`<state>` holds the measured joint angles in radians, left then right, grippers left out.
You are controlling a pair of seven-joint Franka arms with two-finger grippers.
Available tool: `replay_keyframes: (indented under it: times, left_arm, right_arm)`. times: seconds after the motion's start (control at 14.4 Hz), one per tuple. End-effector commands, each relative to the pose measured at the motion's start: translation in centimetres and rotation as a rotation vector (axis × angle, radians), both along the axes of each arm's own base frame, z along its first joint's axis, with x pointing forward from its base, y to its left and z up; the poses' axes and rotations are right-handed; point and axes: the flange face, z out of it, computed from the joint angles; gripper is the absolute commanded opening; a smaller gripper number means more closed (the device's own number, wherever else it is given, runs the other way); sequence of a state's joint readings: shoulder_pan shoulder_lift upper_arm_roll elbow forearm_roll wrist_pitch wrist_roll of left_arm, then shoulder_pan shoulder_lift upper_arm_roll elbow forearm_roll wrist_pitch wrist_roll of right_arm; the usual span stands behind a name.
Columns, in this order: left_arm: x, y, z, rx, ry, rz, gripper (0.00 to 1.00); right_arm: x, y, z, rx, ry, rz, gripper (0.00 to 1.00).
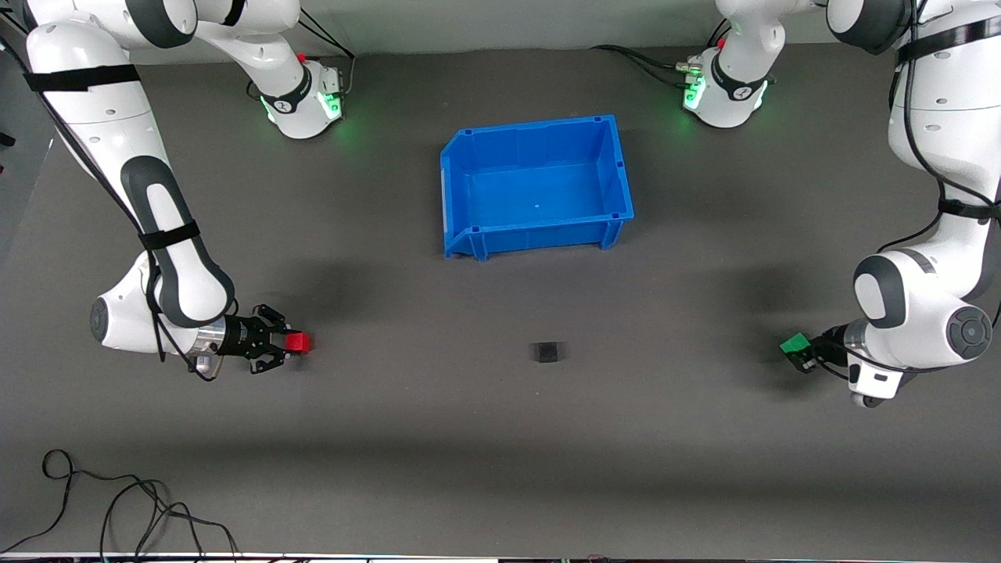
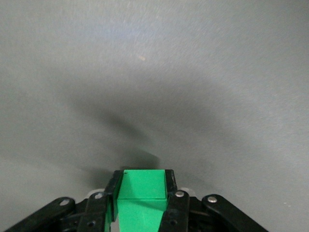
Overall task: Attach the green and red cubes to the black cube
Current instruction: 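Lift the green and red cubes and carry them toward the black cube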
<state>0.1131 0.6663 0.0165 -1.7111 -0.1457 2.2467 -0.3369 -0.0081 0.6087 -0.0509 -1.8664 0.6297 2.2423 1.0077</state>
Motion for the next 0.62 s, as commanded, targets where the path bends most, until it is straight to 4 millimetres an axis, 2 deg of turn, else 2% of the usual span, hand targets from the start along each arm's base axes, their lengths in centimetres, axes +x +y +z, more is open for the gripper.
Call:
replay_keyframes:
  times: [0.0,0.07,0.21,0.35,0.42,0.56]
  left_arm:
    - [1.3,-1.7,1.8,0.010,-0.006,0.041,0.00]
    - [1.9,-3.0,2.8,0.016,0.007,0.110,0.00]
    - [3.3,-7.3,4.4,0.033,0.036,0.233,0.00]
    - [3.7,-11.7,5.5,0.053,0.052,0.374,0.00]
    - [3.6,-14.5,5.9,0.061,0.064,0.440,0.00]
    - [3.2,-19.1,5.9,0.083,0.082,0.579,0.00]
  right_arm:
    - [0.6,-0.1,0.1,0.014,-0.031,-0.001,0.29]
    - [0.8,0.1,0.6,0.016,-0.034,-0.003,0.29]
    - [1.8,1.2,2.7,0.025,-0.041,-0.020,0.29]
    - [3.3,5.4,4.6,0.025,-0.045,-0.026,0.29]
    - [4.0,7.9,5.6,0.023,-0.049,-0.032,0.29]
    - [5.3,11.9,7.1,0.022,-0.049,-0.065,0.29]
